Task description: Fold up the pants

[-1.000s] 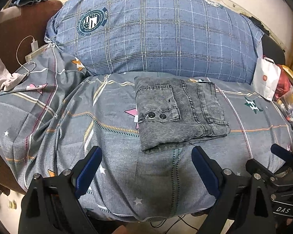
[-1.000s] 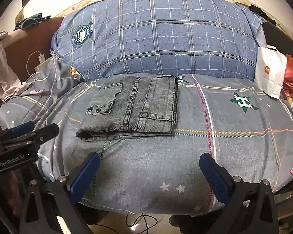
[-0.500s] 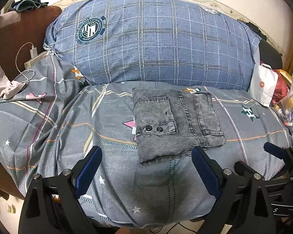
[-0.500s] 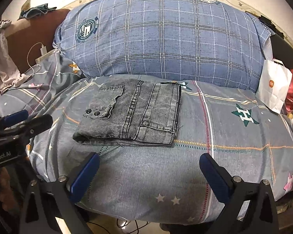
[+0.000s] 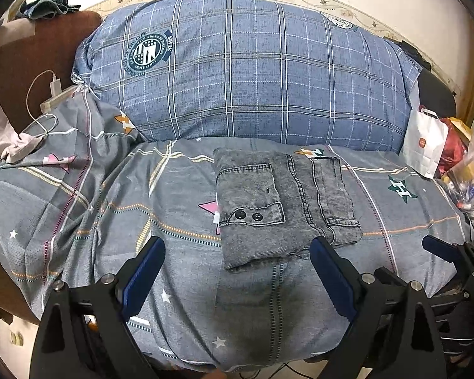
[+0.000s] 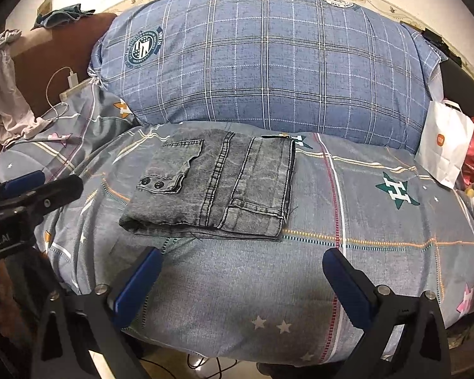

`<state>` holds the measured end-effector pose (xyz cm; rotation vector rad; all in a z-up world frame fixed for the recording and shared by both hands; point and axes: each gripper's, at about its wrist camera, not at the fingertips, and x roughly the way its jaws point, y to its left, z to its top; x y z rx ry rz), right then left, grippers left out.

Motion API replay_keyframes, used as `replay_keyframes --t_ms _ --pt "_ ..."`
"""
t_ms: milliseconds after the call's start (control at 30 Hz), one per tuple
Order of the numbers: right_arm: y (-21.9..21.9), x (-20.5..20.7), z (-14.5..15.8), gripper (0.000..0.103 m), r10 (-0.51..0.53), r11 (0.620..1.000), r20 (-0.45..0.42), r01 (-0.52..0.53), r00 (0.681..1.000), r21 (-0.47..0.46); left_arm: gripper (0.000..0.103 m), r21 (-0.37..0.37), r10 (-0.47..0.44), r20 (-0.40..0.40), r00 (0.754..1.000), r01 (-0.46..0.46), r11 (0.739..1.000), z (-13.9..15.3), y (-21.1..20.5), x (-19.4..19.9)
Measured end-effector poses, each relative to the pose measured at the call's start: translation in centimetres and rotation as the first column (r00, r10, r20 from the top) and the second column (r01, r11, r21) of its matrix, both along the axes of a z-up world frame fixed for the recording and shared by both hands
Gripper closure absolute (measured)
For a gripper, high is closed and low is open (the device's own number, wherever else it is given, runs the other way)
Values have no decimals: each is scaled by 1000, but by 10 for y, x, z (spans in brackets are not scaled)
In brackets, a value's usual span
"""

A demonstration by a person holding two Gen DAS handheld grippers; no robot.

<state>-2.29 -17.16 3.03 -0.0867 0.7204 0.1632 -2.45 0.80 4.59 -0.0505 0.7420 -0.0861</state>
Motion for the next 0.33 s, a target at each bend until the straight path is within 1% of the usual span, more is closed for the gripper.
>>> replay_keyframes --t_ms 200,267,333 --pt "-1 2 2 0 0 1000 1 0 1000 -1 10 -4 -14 -10 1000 14 1000 0 -2 3" --pt "0 3 3 0 1 1000 3 -1 1000 -3 3 -18 -19 -11 1000 19 1000 0 -2 5" --pt "0 4 3 0 1 1000 2 -1 1000 -1 2 -7 -10 1 1000 10 1000 2 -2 7"
